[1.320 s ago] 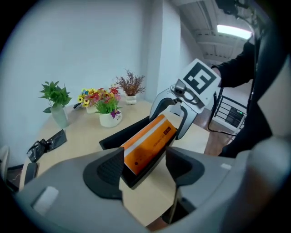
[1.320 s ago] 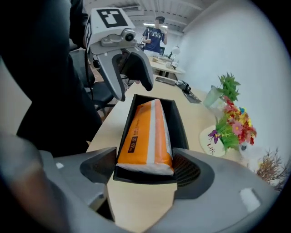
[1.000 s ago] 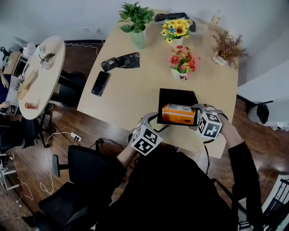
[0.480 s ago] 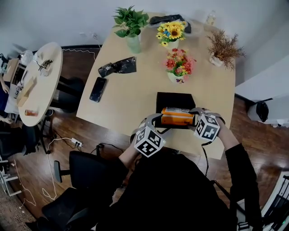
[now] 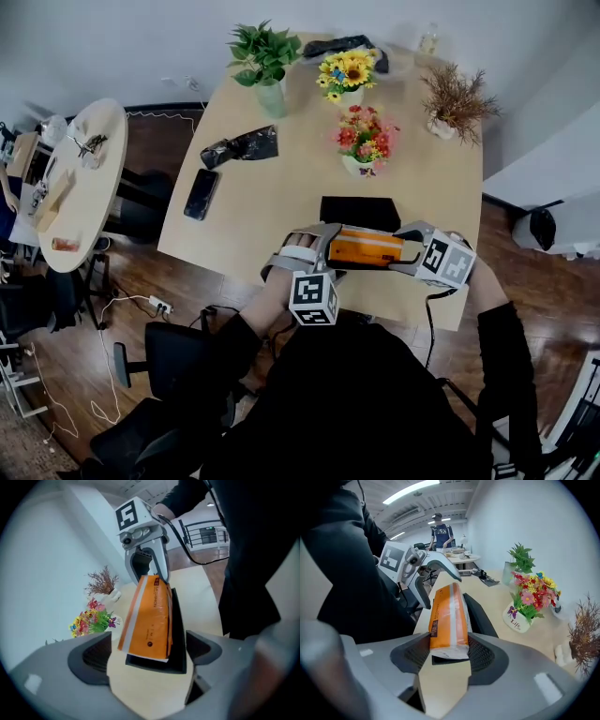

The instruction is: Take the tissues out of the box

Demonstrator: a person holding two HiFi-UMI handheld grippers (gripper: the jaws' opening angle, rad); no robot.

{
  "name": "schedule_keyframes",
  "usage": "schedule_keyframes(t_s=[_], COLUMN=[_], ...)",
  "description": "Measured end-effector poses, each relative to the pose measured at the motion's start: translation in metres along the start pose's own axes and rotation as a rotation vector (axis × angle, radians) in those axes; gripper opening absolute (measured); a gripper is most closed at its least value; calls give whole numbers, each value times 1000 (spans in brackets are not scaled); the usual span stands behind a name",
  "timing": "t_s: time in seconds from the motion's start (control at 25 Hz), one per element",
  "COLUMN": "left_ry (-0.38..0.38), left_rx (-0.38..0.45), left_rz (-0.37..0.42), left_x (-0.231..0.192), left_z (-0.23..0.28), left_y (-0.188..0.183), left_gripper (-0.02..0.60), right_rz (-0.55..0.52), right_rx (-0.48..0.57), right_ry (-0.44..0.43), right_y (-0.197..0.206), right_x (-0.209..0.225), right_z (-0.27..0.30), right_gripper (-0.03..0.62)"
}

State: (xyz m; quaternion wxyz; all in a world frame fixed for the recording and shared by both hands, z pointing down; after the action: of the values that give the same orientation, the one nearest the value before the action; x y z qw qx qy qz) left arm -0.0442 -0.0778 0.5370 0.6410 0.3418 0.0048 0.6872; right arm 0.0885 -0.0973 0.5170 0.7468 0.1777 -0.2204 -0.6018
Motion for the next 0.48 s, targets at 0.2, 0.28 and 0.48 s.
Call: schedule_keyframes(t_s=[0.2, 0.28, 0.48], left_ry=[93, 132, 258], left_rx=[55, 106, 230], left_rz=[-115, -161, -262], left_x=[2, -1, -2], left_z=[2, -2, -19], left_y=[-4, -6, -12], left_gripper=[543, 540, 341], right_rz=[-46, -50, 62], right_rx=[9, 26, 124], right_ry=[-37, -65, -141], right_y=[-7, -10, -12], right_x=[-17, -24, -28], right_z=[-12, -17, -30], right_gripper=[243, 244, 254])
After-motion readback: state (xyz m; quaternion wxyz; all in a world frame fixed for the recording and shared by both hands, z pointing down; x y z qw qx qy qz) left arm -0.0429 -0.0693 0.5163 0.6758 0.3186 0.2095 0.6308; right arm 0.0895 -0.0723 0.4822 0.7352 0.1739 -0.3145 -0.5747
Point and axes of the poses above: the fingertips, and each gripper's own axes: z forward along the fingers, x to its right, y out of its underside, the point moved 5 cm from there along -z, backward along the fingers
